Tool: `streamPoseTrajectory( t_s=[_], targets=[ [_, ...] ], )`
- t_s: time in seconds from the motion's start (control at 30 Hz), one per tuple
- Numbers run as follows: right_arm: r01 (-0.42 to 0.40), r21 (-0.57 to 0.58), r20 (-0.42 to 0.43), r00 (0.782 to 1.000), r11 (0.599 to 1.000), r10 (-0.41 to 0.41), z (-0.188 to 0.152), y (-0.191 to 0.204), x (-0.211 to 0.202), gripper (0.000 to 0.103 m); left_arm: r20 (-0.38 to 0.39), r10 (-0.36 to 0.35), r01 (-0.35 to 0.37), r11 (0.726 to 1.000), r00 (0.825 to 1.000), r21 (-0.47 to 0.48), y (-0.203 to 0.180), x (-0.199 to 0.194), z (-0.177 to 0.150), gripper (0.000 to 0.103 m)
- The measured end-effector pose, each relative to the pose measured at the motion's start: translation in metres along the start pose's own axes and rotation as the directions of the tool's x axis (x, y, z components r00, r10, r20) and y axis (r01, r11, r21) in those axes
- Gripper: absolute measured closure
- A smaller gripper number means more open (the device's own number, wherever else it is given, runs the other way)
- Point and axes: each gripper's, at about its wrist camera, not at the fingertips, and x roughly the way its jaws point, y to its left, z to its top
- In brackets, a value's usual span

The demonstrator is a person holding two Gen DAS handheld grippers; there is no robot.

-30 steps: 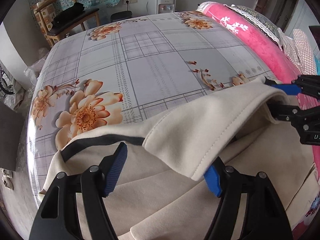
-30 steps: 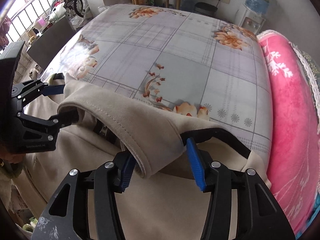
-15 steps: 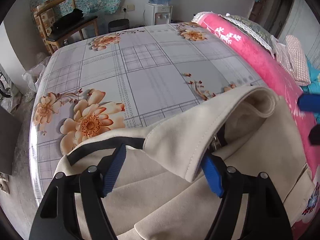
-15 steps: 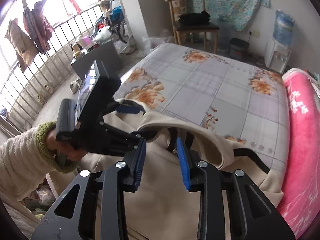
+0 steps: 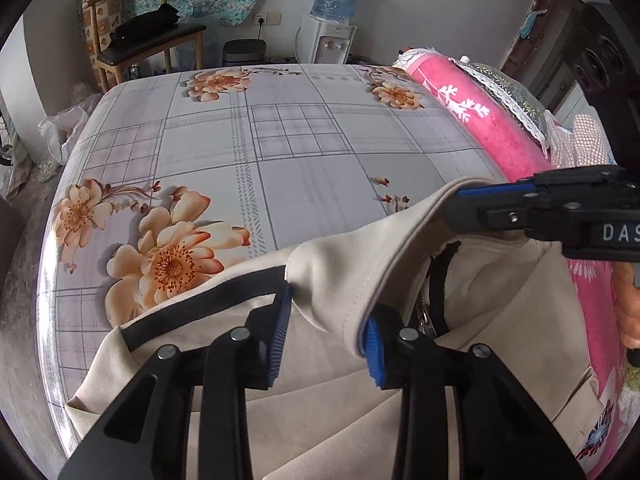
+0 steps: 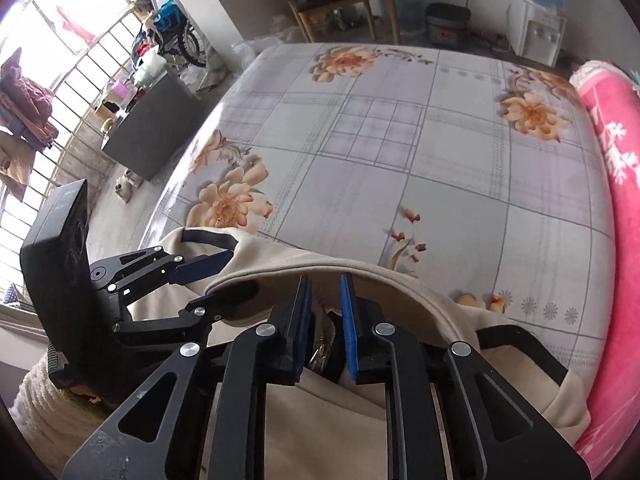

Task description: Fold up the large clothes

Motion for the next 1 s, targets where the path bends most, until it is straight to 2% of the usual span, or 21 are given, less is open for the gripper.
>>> streamPoseTrajectory(
  t_s=[0.1, 0.2, 0.3, 0.37, 0.43, 0.53, 0.6, 0.67, 0.8, 0.87, 0.93, 1.0],
  targets=[
    [0.014, -0.015, -0.069, 0.998, 1.000, -0.015, 0.010, 0.004, 0.017, 0.077, 0.000, -0.001, 0.001, 1.000, 1.000, 0.019, -0.001, 0.000, 0.000, 0.071],
    [0.036, -0.003, -0.129, 0.991, 0.999, -0.036, 0.016, 0.005, 0.033, 0.077, 0.002, -0.010, 0.010, 1.000, 1.000, 0.022, 0.000, -0.001, 0.000, 0.071],
    [0.041, 0.003, -0.156, 0.987, 0.999, -0.040, 0.014, 0.006, 0.043, 0.076, 0.006, -0.022, 0.022, 1.000, 1.000, 0.023, 0.001, -0.003, -0.001, 0.071],
    [0.006, 0.011, -0.169, 0.986, 1.000, -0.004, 0.008, 0.008, 0.044, 0.076, 0.005, -0.029, 0.029, 0.999, 1.000, 0.020, 0.003, -0.005, -0.001, 0.071],
    [-0.019, 0.000, -0.164, 0.986, 1.000, 0.019, -0.001, 0.011, 0.038, 0.084, 0.013, -0.042, 0.042, 0.999, 0.999, 0.010, 0.005, -0.009, -0.002, 0.071],
    [-0.059, -0.005, -0.155, 0.986, 0.998, 0.058, -0.021, 0.015, 0.025, 0.087, 0.029, -0.055, 0.055, 0.998, 0.998, 0.014, 0.005, -0.019, -0.005, 0.071],
    [-0.053, -0.016, -0.148, 0.988, 0.998, 0.050, -0.037, 0.018, 0.022, 0.087, 0.037, -0.062, 0.061, 0.998, 0.997, 0.024, 0.002, -0.024, -0.008, 0.072],
    [-0.034, -0.030, -0.143, 0.989, 0.999, 0.030, -0.052, 0.023, 0.027, 0.087, 0.037, -0.066, 0.065, 0.997, 0.997, 0.033, -0.002, -0.026, -0.011, 0.078],
    [-0.020, -0.031, -0.100, 0.995, 0.999, 0.017, -0.069, 0.022, 0.031, 0.087, 0.046, -0.033, 0.031, 0.998, 0.998, 0.058, -0.011, -0.027, -0.020, 0.090],
    [-0.023, -0.044, -0.064, 0.998, 0.999, 0.020, -0.071, 0.023, 0.015, 0.085, 0.055, -0.016, 0.012, 0.997, 0.998, 0.074, -0.014, -0.029, -0.024, 0.093],
    [-0.011, -0.085, 0.045, 0.999, 0.996, 0.015, -0.066, 0.028, -0.022, 0.083, 0.075, 0.002, -0.009, 0.995, 0.997, 0.100, -0.018, -0.035, -0.028, 0.094],
    [0.030, -0.104, 0.164, 0.986, 0.994, -0.013, -0.055, 0.028, -0.064, 0.081, 0.085, 0.010, -0.020, 0.993, 0.996, 0.120, -0.020, -0.038, -0.033, 0.094]
  ],
)
